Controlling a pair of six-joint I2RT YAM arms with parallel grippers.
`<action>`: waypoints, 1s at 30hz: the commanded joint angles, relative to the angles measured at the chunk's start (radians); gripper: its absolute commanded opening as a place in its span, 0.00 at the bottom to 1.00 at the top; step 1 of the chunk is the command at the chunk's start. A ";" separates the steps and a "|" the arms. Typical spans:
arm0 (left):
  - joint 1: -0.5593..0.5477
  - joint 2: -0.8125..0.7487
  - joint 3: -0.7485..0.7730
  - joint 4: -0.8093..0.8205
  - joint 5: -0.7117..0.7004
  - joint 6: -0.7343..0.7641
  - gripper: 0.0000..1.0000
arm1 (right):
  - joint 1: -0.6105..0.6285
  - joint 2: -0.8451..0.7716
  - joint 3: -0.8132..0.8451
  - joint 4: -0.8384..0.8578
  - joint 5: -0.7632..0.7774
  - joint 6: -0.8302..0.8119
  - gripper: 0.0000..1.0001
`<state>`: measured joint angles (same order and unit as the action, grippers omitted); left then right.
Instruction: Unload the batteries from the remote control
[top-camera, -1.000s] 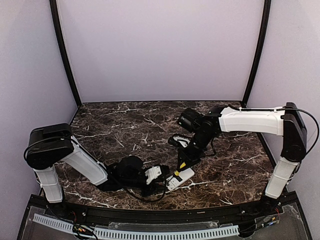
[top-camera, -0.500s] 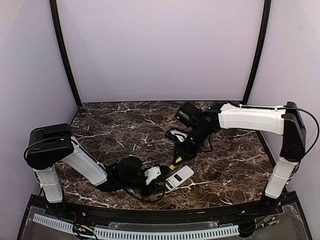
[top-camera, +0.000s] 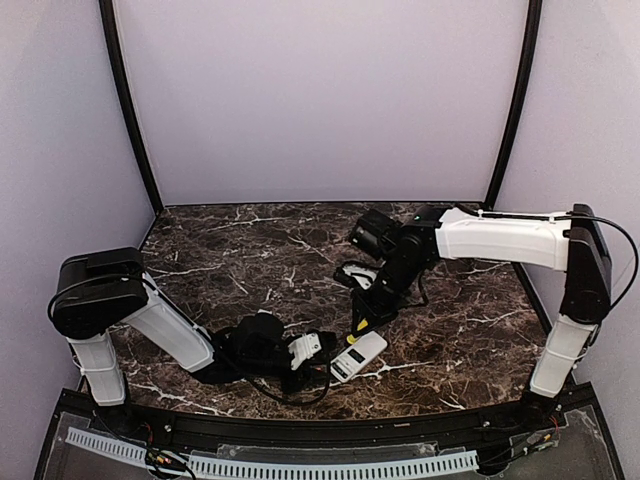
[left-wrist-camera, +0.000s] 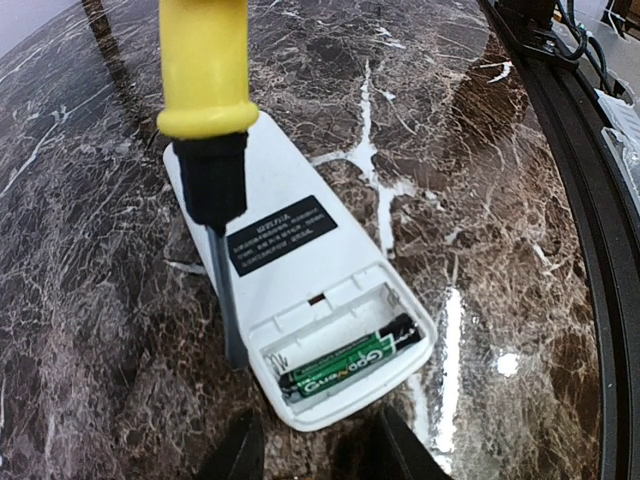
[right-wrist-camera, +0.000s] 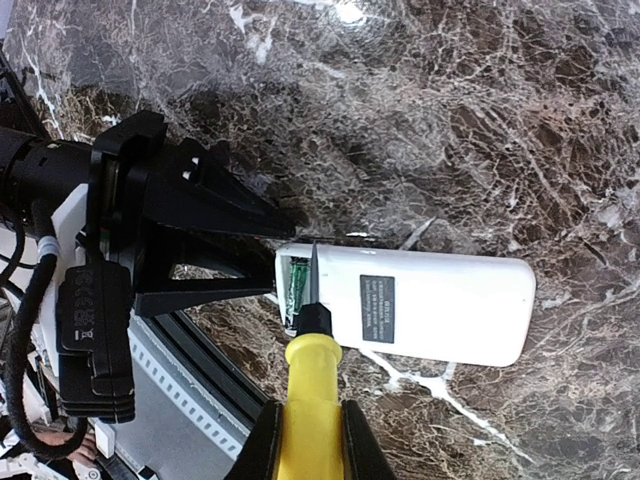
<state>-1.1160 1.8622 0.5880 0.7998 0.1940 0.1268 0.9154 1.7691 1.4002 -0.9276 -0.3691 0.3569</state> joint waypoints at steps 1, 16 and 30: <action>-0.005 -0.029 -0.011 0.001 0.004 0.005 0.38 | 0.033 -0.017 -0.018 -0.018 0.003 0.006 0.00; -0.005 -0.024 -0.001 -0.012 0.005 0.006 0.38 | 0.040 -0.086 0.006 -0.089 0.051 -0.007 0.00; -0.005 -0.013 0.025 -0.037 0.020 0.011 0.37 | 0.054 -0.067 -0.052 -0.041 0.023 -0.016 0.00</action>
<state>-1.1160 1.8622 0.5926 0.7921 0.1986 0.1284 0.9550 1.6897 1.3525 -0.9970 -0.3408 0.3523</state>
